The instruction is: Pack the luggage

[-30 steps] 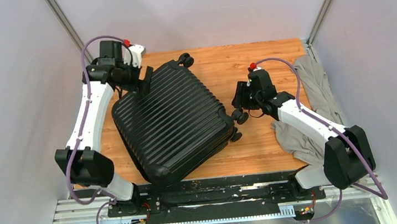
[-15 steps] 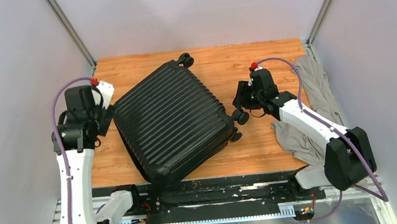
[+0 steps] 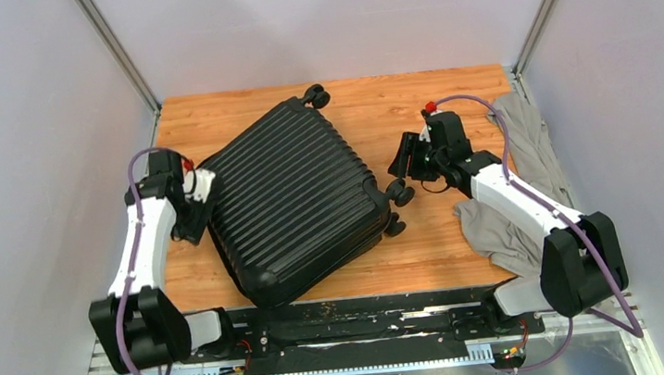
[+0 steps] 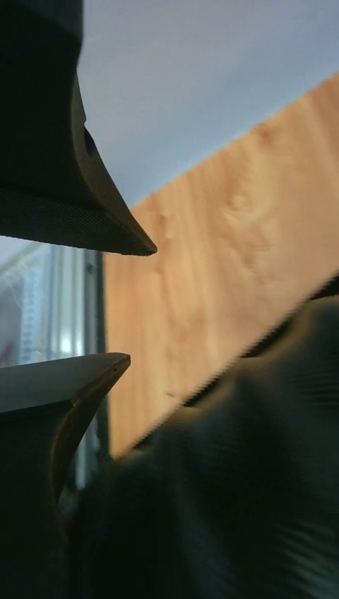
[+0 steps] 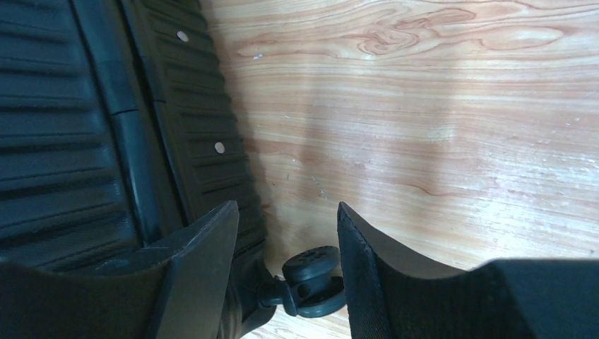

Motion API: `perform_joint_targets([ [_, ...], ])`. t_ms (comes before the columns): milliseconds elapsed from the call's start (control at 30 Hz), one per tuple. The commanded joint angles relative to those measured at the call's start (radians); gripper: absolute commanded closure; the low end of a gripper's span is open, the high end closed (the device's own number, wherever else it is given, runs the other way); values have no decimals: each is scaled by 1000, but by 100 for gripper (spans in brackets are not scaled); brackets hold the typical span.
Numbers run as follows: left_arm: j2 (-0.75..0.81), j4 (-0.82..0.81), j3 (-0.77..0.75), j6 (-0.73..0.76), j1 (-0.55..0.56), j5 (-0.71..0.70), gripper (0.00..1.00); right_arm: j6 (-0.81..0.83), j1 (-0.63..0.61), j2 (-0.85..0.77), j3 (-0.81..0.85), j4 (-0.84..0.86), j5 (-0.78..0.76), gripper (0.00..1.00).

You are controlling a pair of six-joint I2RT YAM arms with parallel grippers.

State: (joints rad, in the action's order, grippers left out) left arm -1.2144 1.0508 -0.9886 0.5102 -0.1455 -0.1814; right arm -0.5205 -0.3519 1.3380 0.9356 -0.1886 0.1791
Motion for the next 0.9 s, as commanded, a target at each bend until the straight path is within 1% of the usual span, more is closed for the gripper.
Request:
perform_joint_targets([
  [0, -195, -212, -103, -158, 25, 194, 43, -44, 27, 19, -11, 43, 92, 43],
  [100, -330, -245, -228, -231, 67, 277, 43, -75, 37, 27, -32, 74, 138, 43],
  [167, -425, -270, -319, -276, 107, 305, 43, -94, 38, 25, -50, 93, 143, 43],
  [233, -543, -275, -436, -310, 134, 336, 42, -114, 38, 18, -66, 100, 135, 44],
  [267, -594, -274, -496, -327, 170, 359, 41, -122, 37, 13, -78, 105, 134, 44],
  [300, -641, -273, -581, -346, 182, 393, 40, -133, 36, 9, -87, 108, 130, 44],
  [367, -736, -270, -702, -386, 193, 458, 39, -144, 37, -3, -108, 109, 107, 45],
  [500, -863, -232, -928, -424, 203, 528, 35, -168, 36, -36, -156, 123, 68, 45],
  [567, -885, -187, -1001, -424, 203, 546, 32, -183, 35, -37, -170, 129, 64, 45],
  [633, -848, -171, -982, -405, 200, 549, 22, -197, 32, -33, -177, 134, 60, 45],
  [733, -720, -170, -848, -360, 187, 525, 11, -207, 22, -29, -182, 151, 44, 45],
  [800, -601, -170, -749, -335, 160, 503, 2, -211, 17, -22, -178, 161, 48, 46],
  [833, -553, -169, -706, -327, 150, 491, 0, -211, 13, -16, -173, 166, 54, 46],
  [867, -504, -164, -671, -314, 106, 492, 0, -211, 6, -12, -166, 171, 59, 46],
])
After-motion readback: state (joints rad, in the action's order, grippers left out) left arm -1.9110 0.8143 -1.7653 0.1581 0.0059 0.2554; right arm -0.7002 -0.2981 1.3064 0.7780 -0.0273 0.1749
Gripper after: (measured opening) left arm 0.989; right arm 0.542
